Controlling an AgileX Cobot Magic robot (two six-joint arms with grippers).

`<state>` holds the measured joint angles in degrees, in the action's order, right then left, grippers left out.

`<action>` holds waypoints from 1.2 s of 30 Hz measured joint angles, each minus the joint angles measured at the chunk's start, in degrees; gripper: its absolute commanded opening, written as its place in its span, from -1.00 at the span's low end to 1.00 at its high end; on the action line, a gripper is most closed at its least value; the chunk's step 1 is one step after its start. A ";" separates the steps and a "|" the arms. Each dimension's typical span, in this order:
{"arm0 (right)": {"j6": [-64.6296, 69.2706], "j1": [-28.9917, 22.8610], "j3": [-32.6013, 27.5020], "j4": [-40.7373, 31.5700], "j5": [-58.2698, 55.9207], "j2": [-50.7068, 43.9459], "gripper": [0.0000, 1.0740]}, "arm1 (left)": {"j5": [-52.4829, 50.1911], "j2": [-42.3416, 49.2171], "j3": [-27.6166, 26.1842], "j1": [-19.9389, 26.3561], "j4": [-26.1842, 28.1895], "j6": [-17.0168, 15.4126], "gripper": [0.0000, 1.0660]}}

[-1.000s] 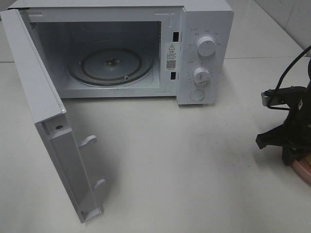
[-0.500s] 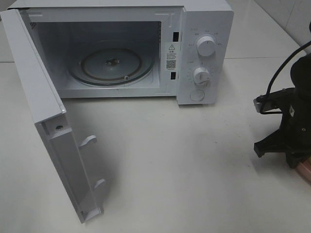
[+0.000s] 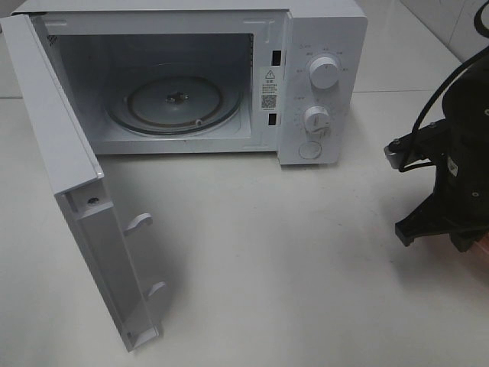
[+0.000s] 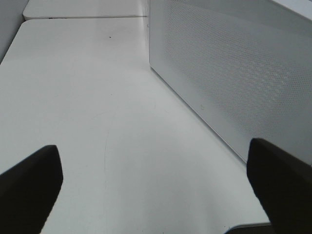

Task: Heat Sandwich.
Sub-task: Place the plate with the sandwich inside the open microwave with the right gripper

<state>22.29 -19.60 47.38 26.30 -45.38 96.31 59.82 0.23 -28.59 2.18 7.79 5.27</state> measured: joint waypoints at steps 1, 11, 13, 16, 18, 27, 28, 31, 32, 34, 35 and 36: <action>0.00 -0.52 -0.17 0.00 -0.57 -0.69 -1.00 | 0.00 0.00 0.00 0.00 0.00 0.00 0.82; 0.00 -5.67 -4.64 -0.06 -2.58 -7.62 -1.00 | 0.00 0.00 0.00 0.00 0.00 0.00 0.82; 0.00 -8.48 -5.67 -0.11 -3.72 -9.91 -1.00 | 0.00 0.00 0.00 0.00 0.00 0.00 0.82; 0.00 -12.61 -5.84 -0.11 -5.50 -12.15 -1.00 | 0.00 0.00 0.00 0.00 0.00 0.00 0.82; 0.00 -13.46 -5.84 -0.17 -5.56 -12.61 -1.00 | 0.00 0.00 0.00 0.00 0.00 0.00 0.82; -2.46 -21.26 -5.84 -0.29 -6.76 -14.67 -1.00 | 0.00 0.00 0.00 0.00 0.00 0.00 0.82; -3.72 -23.20 -5.90 -0.29 -6.82 -14.73 -1.00 | 0.00 0.00 0.00 0.00 0.00 0.00 0.82; -5.10 -25.21 -5.90 -0.29 -6.82 -14.73 -1.00 | 0.00 0.00 0.00 0.00 0.00 0.00 0.82; -6.65 -26.99 -5.96 -0.29 -6.82 -14.73 -1.00 | 0.00 0.00 0.00 0.00 0.00 0.00 0.82; -8.42 -28.65 -6.02 -0.29 -6.82 -14.73 -1.00 | 0.00 0.00 0.00 0.00 0.00 0.00 0.82; -10.03 -29.91 -6.02 -0.29 -6.82 -14.73 -1.00 | 0.00 0.00 0.00 0.00 0.00 0.00 0.82; -10.03 -29.91 -6.02 -0.29 -6.82 -14.73 -1.00 | 0.00 0.00 0.00 0.00 0.00 0.00 0.82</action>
<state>12.26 -49.50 41.37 26.01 -52.20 81.59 59.82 0.23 -28.59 2.18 7.79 5.27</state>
